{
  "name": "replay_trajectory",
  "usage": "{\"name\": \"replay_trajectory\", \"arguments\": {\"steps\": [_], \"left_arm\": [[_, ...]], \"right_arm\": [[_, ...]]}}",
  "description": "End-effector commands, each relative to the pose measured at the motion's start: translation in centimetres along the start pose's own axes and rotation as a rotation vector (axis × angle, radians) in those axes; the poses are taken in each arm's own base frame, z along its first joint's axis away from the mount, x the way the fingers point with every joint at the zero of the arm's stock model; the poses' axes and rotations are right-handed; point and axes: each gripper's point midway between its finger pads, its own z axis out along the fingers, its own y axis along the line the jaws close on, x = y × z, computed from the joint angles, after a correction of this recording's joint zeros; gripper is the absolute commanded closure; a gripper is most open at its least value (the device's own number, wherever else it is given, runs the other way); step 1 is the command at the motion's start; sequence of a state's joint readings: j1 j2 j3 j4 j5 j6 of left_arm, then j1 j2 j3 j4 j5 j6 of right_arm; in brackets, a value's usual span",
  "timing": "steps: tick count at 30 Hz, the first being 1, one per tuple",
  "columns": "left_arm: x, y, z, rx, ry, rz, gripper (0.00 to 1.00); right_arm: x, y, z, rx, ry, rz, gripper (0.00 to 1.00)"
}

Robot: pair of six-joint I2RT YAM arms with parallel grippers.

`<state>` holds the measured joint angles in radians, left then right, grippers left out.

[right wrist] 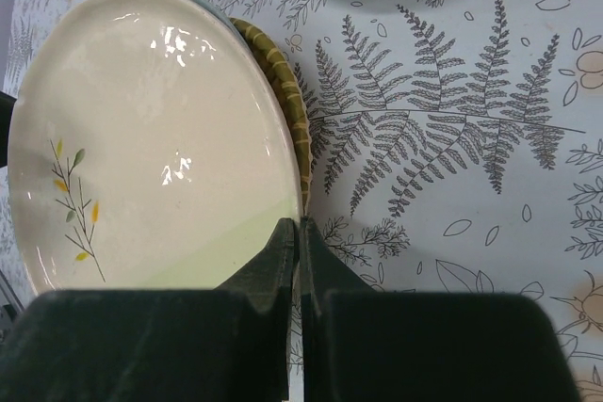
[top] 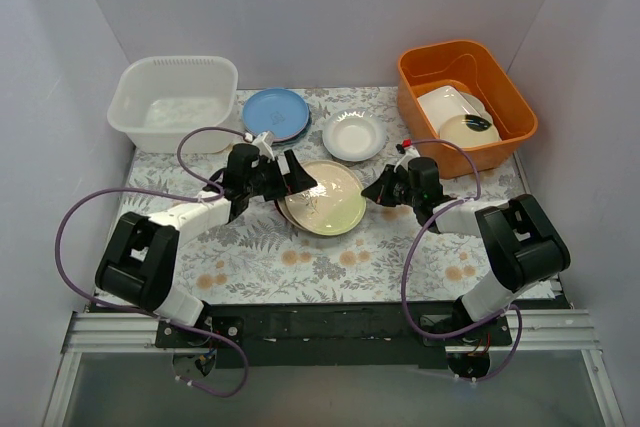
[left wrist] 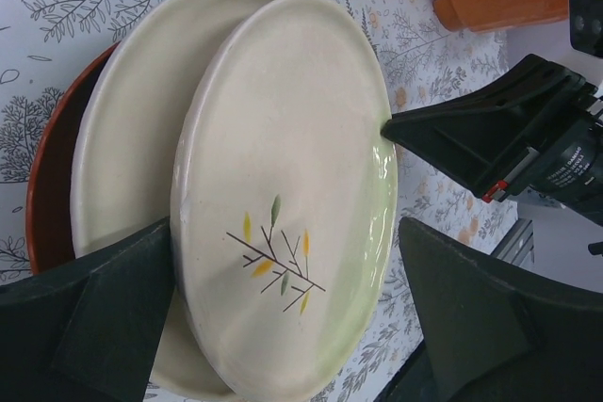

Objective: Place the plates into the plastic bin on the countertop
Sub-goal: Pick up the plate at the center of the board.

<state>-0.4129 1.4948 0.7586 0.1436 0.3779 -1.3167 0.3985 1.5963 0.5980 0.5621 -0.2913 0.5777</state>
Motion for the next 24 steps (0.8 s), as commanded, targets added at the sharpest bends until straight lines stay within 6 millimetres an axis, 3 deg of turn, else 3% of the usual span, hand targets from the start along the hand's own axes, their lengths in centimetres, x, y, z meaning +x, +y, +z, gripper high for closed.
{"name": "replay_trajectory", "arguments": {"steps": [1,9,20,24], "left_arm": [[3.4,1.3,0.4,-0.017,0.145,-0.018,0.05],[4.7,1.1,0.8,0.026,0.221,-0.002,0.23],[5.0,2.4,0.7,-0.038,0.238,0.022,0.86],[5.1,2.6,0.5,-0.044,0.239,0.023,0.98]], "right_arm": [[0.2,1.2,0.2,-0.066,0.005,-0.005,0.99],[-0.5,1.7,0.3,-0.075,-0.005,-0.005,0.99],[-1.2,2.3,0.5,-0.085,0.001,-0.016,0.99],[-1.6,2.6,0.7,-0.093,0.001,-0.016,0.99]]}}
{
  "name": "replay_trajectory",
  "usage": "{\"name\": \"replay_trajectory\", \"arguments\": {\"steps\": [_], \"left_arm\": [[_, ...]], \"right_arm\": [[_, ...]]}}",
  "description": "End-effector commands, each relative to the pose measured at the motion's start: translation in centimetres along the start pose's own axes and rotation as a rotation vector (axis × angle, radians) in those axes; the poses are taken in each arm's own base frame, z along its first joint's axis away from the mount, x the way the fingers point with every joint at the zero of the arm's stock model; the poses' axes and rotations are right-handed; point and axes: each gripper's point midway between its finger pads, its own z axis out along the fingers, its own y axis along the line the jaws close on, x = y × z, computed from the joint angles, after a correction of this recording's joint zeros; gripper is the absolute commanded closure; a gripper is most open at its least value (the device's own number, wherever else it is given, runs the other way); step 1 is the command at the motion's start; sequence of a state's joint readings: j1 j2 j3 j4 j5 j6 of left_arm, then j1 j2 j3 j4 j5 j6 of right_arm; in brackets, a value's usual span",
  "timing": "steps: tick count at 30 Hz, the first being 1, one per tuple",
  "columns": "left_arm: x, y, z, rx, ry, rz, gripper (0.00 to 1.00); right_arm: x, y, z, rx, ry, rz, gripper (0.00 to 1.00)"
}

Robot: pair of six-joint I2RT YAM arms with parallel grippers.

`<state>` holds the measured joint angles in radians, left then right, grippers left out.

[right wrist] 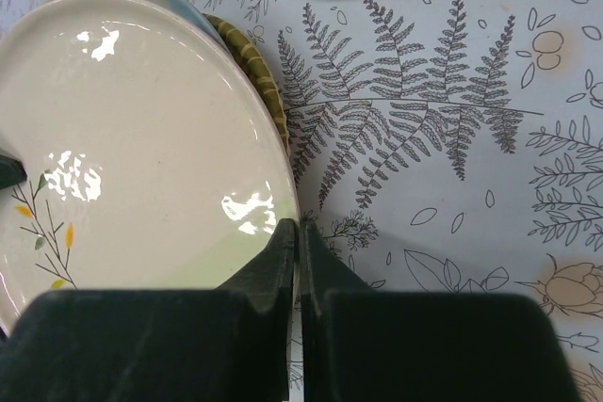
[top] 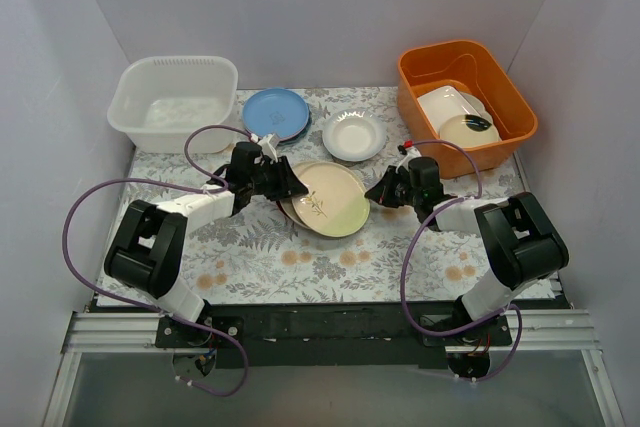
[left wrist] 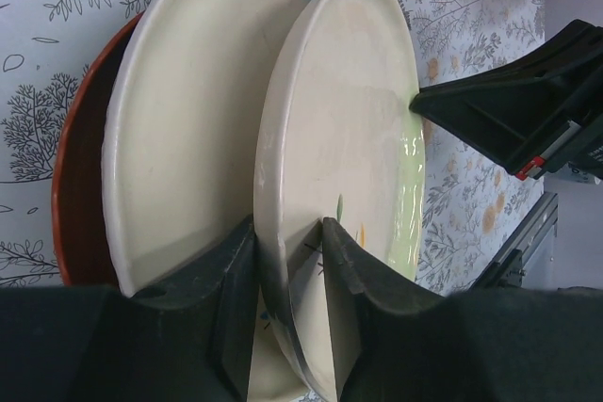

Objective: Place the plates into the plastic bin on the countertop
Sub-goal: Pick up the plate at the center of the board.

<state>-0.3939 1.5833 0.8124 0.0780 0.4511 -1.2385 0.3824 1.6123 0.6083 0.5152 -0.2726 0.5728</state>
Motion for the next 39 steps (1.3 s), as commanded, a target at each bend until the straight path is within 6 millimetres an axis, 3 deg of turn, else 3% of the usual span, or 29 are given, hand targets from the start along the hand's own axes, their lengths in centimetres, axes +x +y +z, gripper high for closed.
{"name": "replay_trajectory", "arguments": {"steps": [1,7,15,24,30,32,33,39], "left_arm": [[3.9,1.2,-0.1,-0.041,0.135,-0.004,1.0],[3.7,0.7,-0.6,-0.032,0.111,-0.017,1.0],[1.7,-0.9,-1.7,-0.012,0.038,-0.007,1.0],[-0.1,-2.9,-2.5,0.028,-0.017,-0.021,1.0],[-1.0,-4.8,-2.6,0.087,-0.007,-0.051,1.0],[-1.4,-5.2,-2.6,0.098,-0.008,-0.061,1.0],[-1.9,-5.7,-2.7,0.108,-0.018,-0.059,1.0],[-3.0,-6.9,-3.0,0.13,-0.039,-0.07,1.0]], "right_arm": [[-2.1,4.2,0.5,-0.146,-0.023,-0.039,0.99],[-2.3,4.6,0.5,-0.164,-0.018,-0.045,0.99],[-2.7,4.8,0.2,-0.154,-0.011,-0.071,0.99],[-3.4,5.2,-0.4,-0.144,-0.012,-0.101,0.9],[-5.0,5.6,-1.7,-0.107,-0.047,-0.152,0.58],[-5.7,5.8,-2.5,-0.092,-0.07,-0.166,0.52],[-6.0,5.8,-2.7,-0.083,-0.078,-0.178,0.43],[-7.0,5.7,-4.6,-0.031,-0.126,-0.205,0.21]]}}
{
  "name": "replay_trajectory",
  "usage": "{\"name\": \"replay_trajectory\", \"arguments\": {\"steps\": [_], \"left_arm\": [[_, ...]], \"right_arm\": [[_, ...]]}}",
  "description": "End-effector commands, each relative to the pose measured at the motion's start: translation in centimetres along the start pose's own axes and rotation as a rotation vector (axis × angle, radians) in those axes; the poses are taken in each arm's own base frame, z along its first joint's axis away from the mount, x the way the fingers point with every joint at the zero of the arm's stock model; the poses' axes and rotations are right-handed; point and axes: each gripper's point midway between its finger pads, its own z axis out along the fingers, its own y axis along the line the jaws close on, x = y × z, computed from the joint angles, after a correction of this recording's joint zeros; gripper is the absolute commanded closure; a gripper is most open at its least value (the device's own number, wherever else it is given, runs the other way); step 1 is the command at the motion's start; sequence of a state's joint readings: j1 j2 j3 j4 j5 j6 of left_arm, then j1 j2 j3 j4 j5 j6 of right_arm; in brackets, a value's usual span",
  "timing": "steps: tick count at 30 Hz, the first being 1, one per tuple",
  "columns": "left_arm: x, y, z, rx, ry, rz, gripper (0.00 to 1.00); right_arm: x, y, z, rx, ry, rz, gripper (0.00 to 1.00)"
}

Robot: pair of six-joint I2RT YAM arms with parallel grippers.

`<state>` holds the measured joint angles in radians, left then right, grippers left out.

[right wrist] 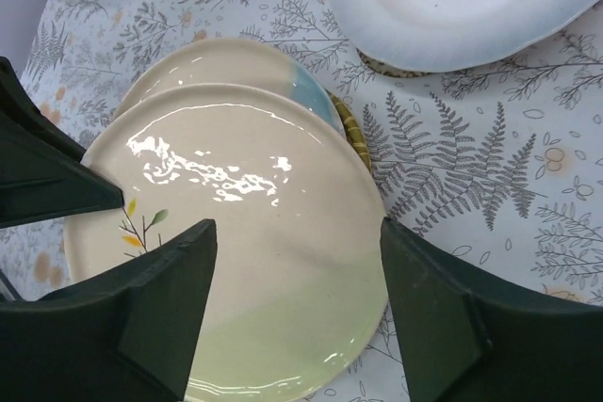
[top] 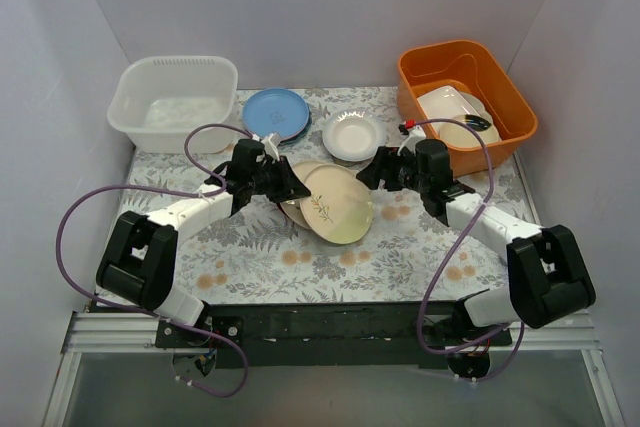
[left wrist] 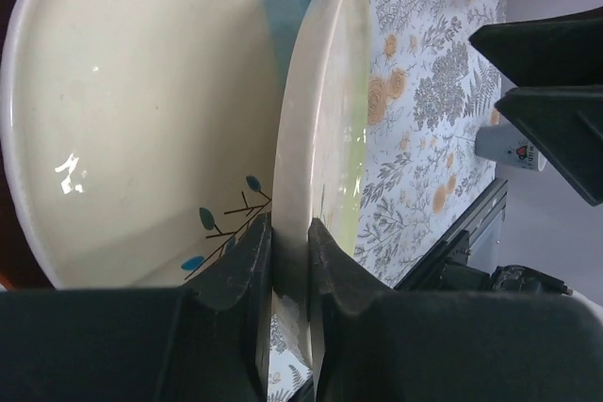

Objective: Place the plates into the plastic bin on the countertop
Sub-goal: Pick up the plate at the center of the board.

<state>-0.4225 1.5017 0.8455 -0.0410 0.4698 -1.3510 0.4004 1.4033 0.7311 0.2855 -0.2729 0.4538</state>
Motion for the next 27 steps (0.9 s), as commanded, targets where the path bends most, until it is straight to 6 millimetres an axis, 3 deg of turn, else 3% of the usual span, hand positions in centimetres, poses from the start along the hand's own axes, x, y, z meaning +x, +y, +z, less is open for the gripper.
{"name": "replay_trajectory", "arguments": {"steps": [1,6,17,22,24,25,27], "left_arm": [[-3.3,-4.4,-1.4,0.113,-0.076,0.034,1.0],[-3.3,-4.4,-1.5,0.106,-0.077,0.032,1.0],[-3.1,-4.2,-2.9,0.088,-0.114,-0.002,1.0],[-2.2,-3.2,-2.5,0.07,-0.086,-0.01,1.0],[-1.7,-2.8,-2.1,0.069,-0.062,-0.013,1.0],[-1.5,-2.6,-1.9,0.066,-0.054,-0.017,1.0],[-1.1,-2.3,-1.7,0.068,-0.034,-0.014,1.0]], "right_arm": [[-1.9,0.2,-1.1,0.033,-0.049,-0.046,0.2],[-0.4,-0.3,-1.2,0.046,0.002,-0.027,0.17],[7.1,-2.1,-1.7,0.029,0.149,0.087,0.18],[10.7,-3.2,-1.8,0.037,0.211,0.185,0.26],[10.8,-2.8,-1.5,-0.003,0.188,0.2,0.3],[11.9,-2.7,-1.5,-0.018,0.21,0.244,0.31],[11.5,-2.1,-1.0,-0.069,0.184,0.263,0.36]]}}
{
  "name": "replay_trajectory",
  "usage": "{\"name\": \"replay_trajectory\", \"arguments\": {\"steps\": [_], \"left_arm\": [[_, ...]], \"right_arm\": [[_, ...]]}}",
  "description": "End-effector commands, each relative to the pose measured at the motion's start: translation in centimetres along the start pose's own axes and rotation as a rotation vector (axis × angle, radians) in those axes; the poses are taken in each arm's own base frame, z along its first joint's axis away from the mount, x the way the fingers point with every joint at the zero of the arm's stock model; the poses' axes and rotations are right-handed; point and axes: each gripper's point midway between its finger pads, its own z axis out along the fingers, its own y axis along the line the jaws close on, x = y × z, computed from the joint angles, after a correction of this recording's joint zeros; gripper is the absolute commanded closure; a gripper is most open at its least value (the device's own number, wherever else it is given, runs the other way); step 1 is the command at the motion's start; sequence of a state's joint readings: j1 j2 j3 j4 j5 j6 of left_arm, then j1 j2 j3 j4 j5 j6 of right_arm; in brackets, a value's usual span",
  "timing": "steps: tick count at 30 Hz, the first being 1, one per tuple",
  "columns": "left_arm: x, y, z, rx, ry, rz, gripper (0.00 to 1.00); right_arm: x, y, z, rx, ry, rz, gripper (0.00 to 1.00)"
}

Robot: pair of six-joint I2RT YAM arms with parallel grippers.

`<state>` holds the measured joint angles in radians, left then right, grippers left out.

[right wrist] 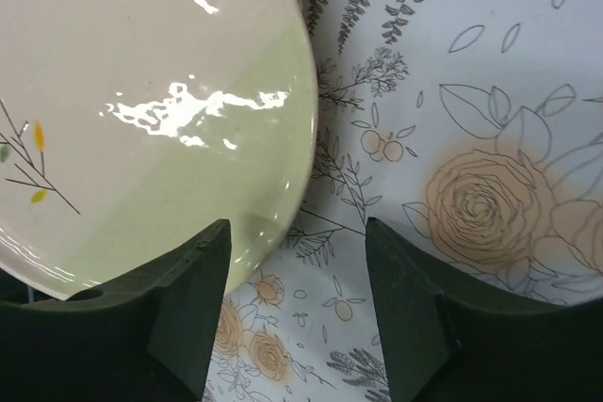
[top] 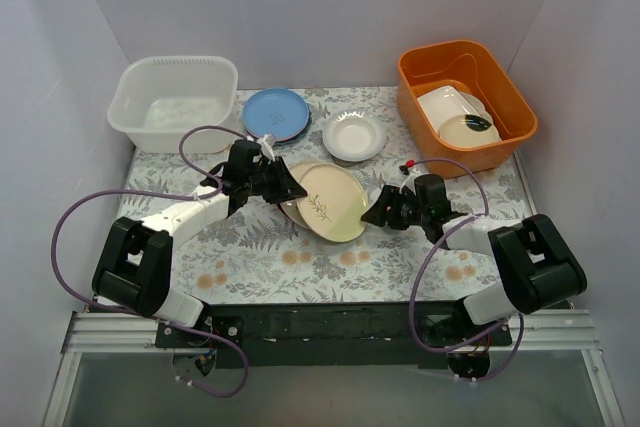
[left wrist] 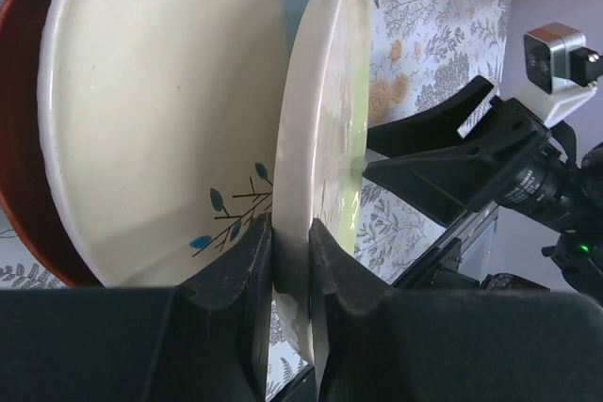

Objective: Place the plates into the plastic bin on the countertop
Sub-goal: Pick up the plate at the center of the board.

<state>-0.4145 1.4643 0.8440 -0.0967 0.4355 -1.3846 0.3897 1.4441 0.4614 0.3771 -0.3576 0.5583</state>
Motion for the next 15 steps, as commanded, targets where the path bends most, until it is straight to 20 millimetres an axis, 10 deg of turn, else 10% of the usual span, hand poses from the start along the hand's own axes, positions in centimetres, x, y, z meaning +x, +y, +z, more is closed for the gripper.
{"name": "replay_trajectory", "arguments": {"steps": [1,4,9,15], "left_arm": [[-0.8,-2.7,-0.8,0.111,-0.01,0.035,1.0],[-0.5,-2.2,-0.4,0.098,0.015,0.048,1.0],[0.3,-1.7,0.1,0.102,0.056,0.048,1.0],[1.2,-1.0,0.5,0.098,0.096,0.045,0.84]], "right_arm": [[0.8,0.9,1.2,-0.105,0.005,0.102,0.38],[1.0,1.3,2.0,-0.156,0.012,0.151,0.47],[0.5,2.0,2.8,-0.221,0.011,0.168,0.91],[-0.6,2.8,2.2,-0.245,-0.016,0.15,0.99]]}}
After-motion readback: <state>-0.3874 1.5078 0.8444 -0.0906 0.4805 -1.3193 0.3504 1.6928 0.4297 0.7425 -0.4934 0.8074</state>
